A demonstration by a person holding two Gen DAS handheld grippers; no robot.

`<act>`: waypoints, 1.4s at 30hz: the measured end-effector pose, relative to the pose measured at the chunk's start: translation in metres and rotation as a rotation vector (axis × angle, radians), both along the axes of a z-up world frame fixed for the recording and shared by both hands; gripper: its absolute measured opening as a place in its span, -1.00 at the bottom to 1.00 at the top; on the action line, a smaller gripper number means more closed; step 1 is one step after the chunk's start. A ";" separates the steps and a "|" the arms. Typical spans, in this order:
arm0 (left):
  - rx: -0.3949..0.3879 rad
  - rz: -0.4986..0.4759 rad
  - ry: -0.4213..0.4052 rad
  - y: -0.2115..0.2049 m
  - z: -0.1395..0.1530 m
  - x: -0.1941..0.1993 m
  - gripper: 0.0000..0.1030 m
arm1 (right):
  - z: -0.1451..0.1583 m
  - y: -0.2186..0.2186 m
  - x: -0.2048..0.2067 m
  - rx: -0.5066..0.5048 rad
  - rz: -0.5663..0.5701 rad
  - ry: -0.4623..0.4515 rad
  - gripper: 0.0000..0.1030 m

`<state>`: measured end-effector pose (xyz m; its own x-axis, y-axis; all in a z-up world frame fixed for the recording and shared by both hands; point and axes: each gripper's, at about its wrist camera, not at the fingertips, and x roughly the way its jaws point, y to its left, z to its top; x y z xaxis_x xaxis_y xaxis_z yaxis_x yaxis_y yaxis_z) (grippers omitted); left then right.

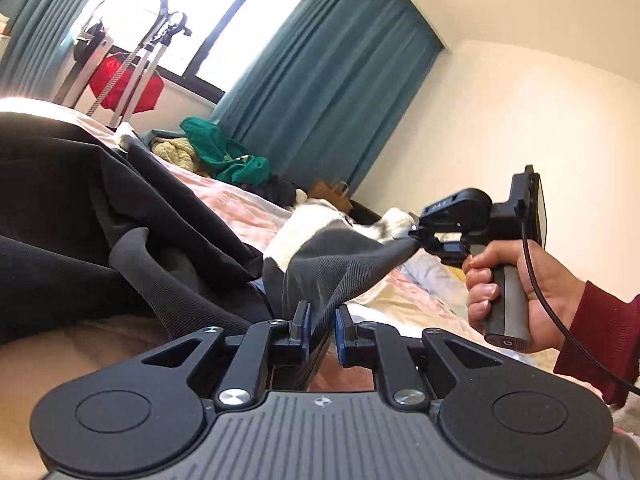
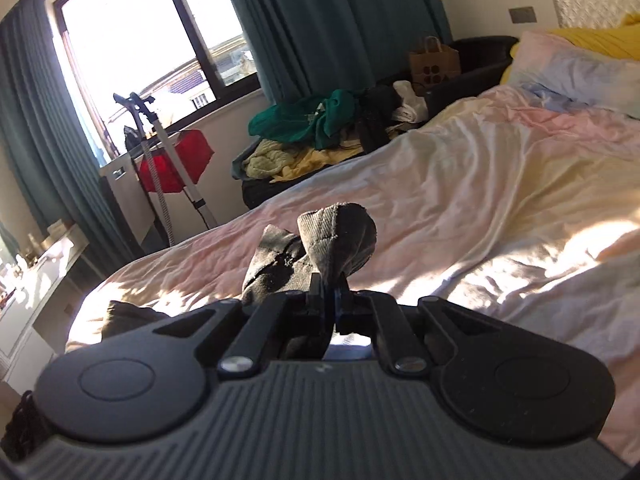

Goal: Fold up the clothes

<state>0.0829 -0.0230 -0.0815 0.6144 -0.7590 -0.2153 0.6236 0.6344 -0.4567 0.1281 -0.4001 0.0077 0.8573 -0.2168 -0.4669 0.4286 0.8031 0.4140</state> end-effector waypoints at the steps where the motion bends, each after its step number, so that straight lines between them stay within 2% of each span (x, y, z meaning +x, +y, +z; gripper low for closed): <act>1: 0.017 -0.022 -0.014 -0.005 -0.001 -0.002 -0.74 | -0.010 -0.014 -0.013 0.025 -0.053 0.009 -0.85; 3: 0.063 -0.060 -0.018 -0.015 -0.009 -0.002 -0.73 | -0.037 -0.039 -0.034 0.148 -0.121 0.028 -0.85; 5: 0.099 -0.111 0.011 -0.024 -0.016 -0.003 -0.73 | -0.065 -0.064 -0.053 0.291 -0.177 0.045 -0.85; 8: 0.171 -0.133 0.018 -0.036 -0.024 -0.007 -0.70 | -0.101 -0.084 -0.073 0.529 -0.223 0.065 -0.84; 12: 0.236 -0.104 0.055 -0.044 -0.034 -0.002 -0.68 | -0.121 -0.086 -0.088 0.711 -0.310 -0.004 -0.78; 14: 0.250 -0.086 0.074 -0.044 -0.038 0.000 -0.66 | -0.124 -0.084 -0.089 0.742 -0.323 -0.016 -0.75; 15: 0.251 -0.074 0.083 -0.042 -0.039 0.001 -0.63 | -0.124 -0.083 -0.089 0.753 -0.327 -0.016 -0.63; 16: 0.248 -0.063 0.094 -0.040 -0.040 0.001 -0.62 | -0.125 -0.081 -0.090 0.763 -0.330 -0.017 -0.39; 17: 0.244 -0.053 0.107 -0.038 -0.040 0.002 -0.60 | -0.125 -0.080 -0.089 0.773 -0.323 -0.013 -0.25; 18: 0.239 -0.042 0.126 -0.034 -0.038 0.001 -0.54 | -0.126 -0.079 -0.087 0.783 -0.310 -0.005 0.03; 19: 0.240 -0.035 0.142 -0.032 -0.039 0.000 -0.50 | -0.127 -0.078 -0.086 0.793 -0.296 0.004 0.14; 21: 0.260 -0.019 0.172 -0.033 -0.042 0.003 -0.49 | -0.128 -0.076 -0.082 0.812 -0.269 0.021 0.14; 24: 0.270 0.002 0.215 -0.032 -0.045 0.005 -0.46 | -0.133 -0.068 -0.070 0.796 -0.211 0.073 0.12; 26: 0.265 0.014 0.228 -0.031 -0.046 0.009 -0.38 | -0.135 -0.062 -0.060 0.761 -0.179 0.106 -0.25; 27: 0.259 0.020 0.231 -0.030 -0.046 0.011 -0.34 | -0.134 -0.059 -0.054 0.720 -0.175 0.123 -0.68; 28: 0.250 0.023 0.236 -0.028 -0.046 0.011 -0.33 | -0.130 -0.055 -0.049 0.670 -0.173 0.127 -0.74; 31: 0.198 0.018 0.267 -0.020 -0.048 0.017 -0.33 | -0.114 -0.042 -0.033 0.512 -0.173 0.112 -0.83; 36: 0.083 0.075 0.332 0.000 -0.044 0.024 -0.32 | -0.084 -0.058 -0.021 0.410 -0.188 -0.038 -0.84; 38: 0.020 0.165 0.383 0.014 -0.044 0.021 -0.13 | -0.076 -0.076 -0.025 0.377 -0.229 -0.105 -0.85; 40: -0.049 0.263 0.437 0.029 -0.045 0.018 0.22 | -0.076 -0.100 -0.029 0.369 -0.281 -0.157 -0.85; 42: -0.189 0.376 0.528 0.052 -0.050 0.014 0.26 | -0.087 -0.118 -0.031 0.407 -0.318 -0.169 -0.85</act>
